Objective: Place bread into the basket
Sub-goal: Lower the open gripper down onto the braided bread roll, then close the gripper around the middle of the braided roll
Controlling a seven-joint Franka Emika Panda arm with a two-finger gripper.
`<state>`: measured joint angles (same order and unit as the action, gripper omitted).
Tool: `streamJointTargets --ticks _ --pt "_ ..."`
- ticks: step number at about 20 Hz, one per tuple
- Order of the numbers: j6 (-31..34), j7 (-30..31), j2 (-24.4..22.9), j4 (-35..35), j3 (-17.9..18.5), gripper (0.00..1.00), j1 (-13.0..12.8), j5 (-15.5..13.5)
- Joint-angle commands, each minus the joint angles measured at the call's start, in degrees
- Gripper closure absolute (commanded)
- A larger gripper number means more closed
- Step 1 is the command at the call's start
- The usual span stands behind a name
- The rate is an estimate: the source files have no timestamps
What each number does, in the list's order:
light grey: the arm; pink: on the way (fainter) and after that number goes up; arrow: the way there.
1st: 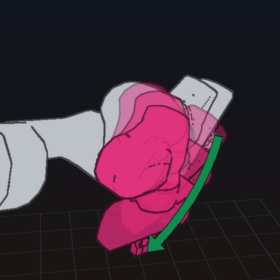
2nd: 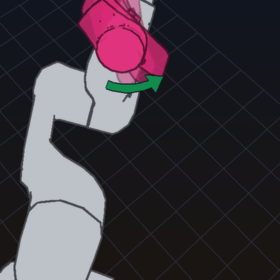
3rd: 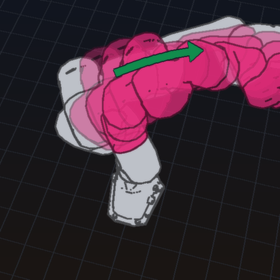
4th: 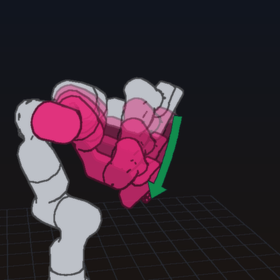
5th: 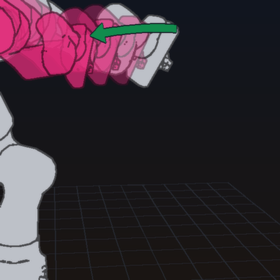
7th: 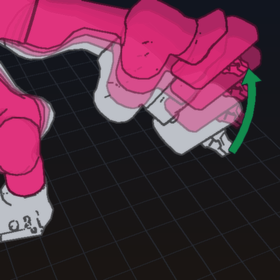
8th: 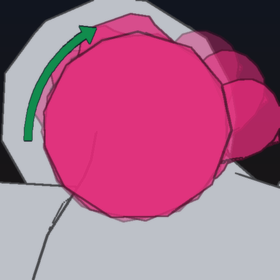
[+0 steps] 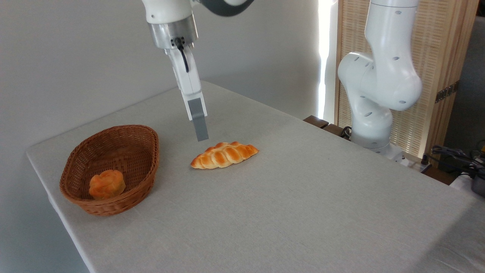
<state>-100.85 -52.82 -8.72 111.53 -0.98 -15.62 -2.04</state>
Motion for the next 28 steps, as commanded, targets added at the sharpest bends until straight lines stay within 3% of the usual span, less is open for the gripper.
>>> streamJointTargets --ticks 1,11,17,25,28 --pt "-1.89 -1.41 -1.13 5.44 1.15 0.00 -3.80 1.08" --pt "-4.88 -1.23 2.74 10.54 -0.08 0.00 -5.38 0.11" --pt "-4.88 -1.05 4.41 10.72 -0.08 0.00 -5.38 -4.19" --pt "-5.32 -1.23 5.73 11.16 -0.17 0.00 -5.47 -4.20" --pt "-8.65 -1.23 6.08 12.91 -1.57 0.00 -5.47 -4.20"
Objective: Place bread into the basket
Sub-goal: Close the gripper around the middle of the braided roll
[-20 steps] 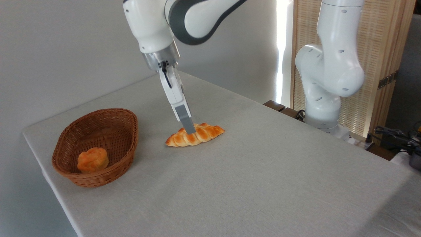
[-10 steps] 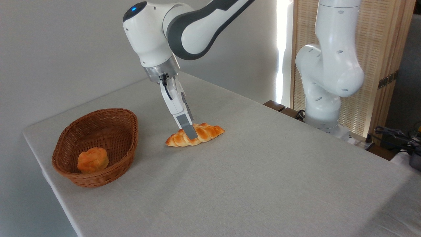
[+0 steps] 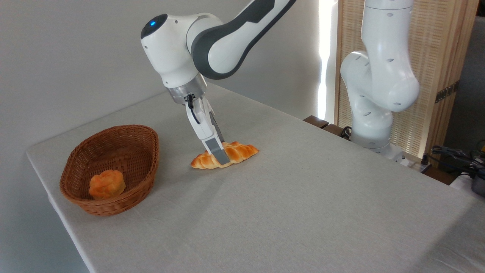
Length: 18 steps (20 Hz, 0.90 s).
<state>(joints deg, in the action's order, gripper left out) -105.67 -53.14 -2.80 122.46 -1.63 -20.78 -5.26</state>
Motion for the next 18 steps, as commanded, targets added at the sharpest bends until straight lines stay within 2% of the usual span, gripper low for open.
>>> streamJointTargets --ticks 1,3,6,8,18 --pt "-4.80 -0.82 0.34 2.34 -0.91 0.00 -0.40 -0.98" --pt "-5.16 -0.74 0.43 2.61 -1.00 0.02 -0.31 -0.98" --pt "-5.25 -0.47 0.43 2.52 -1.00 0.38 -0.31 -0.98" --pt "-5.16 -0.47 0.43 2.52 -1.00 0.56 -0.31 -0.98" --pt "-4.20 -0.12 0.52 1.73 -1.00 0.58 -0.14 -0.98"
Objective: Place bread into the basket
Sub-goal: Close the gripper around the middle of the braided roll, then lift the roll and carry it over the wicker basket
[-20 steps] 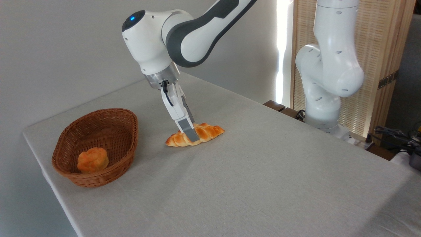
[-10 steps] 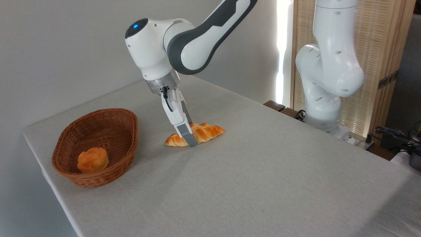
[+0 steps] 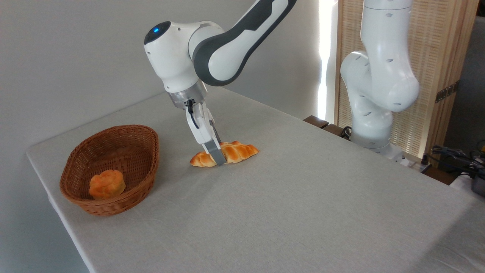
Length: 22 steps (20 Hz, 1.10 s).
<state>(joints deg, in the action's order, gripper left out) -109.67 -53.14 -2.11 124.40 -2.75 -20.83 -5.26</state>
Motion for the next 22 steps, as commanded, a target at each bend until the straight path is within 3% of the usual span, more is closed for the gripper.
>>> streamJointTargets --ticks 1,5,7,10,13,17,19,22 --pt "0.67 -0.21 -0.27 -1.34 0.11 0.58 0.17 -0.98" --pt "10.86 -1.00 0.00 -10.47 0.99 0.56 1.31 -0.80" --pt "11.32 0.13 1.04 -14.95 0.99 0.55 2.19 -1.76" --pt "11.23 7.58 6.04 -22.86 0.81 0.54 4.04 -7.55" --pt "10.35 16.64 11.41 -31.03 0.29 0.50 4.04 -9.41" --pt "0.11 23.59 13.88 -33.70 0.11 0.46 4.13 -15.82" --pt "-7.02 27.46 15.72 -33.70 -1.63 0.43 4.13 -16.53" --pt "-12.31 27.92 18.19 -33.61 -4.37 0.26 4.13 -15.92"
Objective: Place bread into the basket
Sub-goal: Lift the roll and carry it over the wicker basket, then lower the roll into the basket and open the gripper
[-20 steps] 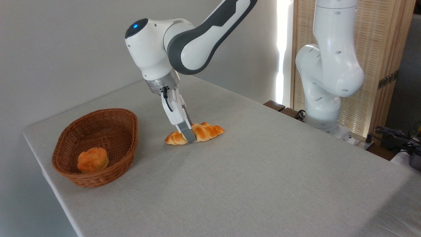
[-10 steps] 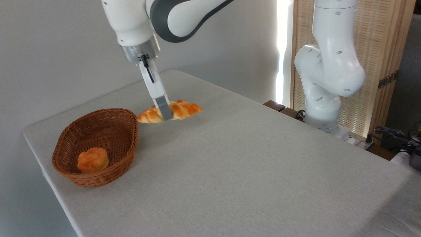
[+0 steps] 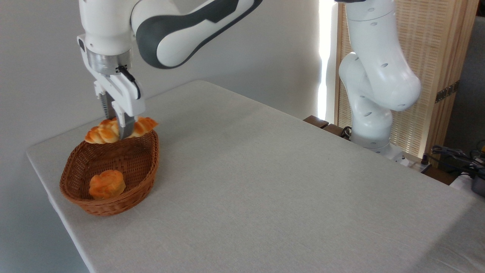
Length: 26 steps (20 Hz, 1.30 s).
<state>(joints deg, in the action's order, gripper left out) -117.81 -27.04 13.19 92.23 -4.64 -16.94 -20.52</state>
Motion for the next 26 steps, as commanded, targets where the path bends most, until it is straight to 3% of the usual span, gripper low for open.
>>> streamJointTargets --ticks 1,2,4,13,20,23,26 --pt "-5.05 1.82 3.41 -1.44 -2.65 0.08 0.25 -0.66" --pt "-6.10 1.65 3.68 -1.36 -2.74 0.00 0.25 -0.66" --pt "-7.95 1.21 4.12 -1.35 -3.35 0.00 0.25 -0.57" --pt "-9.63 1.12 4.56 -1.18 -4.85 0.00 0.25 6.01" --pt "-9.46 1.29 4.21 -1.27 -4.94 0.00 0.25 7.42" --pt "-6.22 1.55 1.67 -1.35 -4.85 0.00 2.00 9.80" --pt "3.96 1.03 -3.51 -1.44 -4.15 0.00 5.41 10.06"
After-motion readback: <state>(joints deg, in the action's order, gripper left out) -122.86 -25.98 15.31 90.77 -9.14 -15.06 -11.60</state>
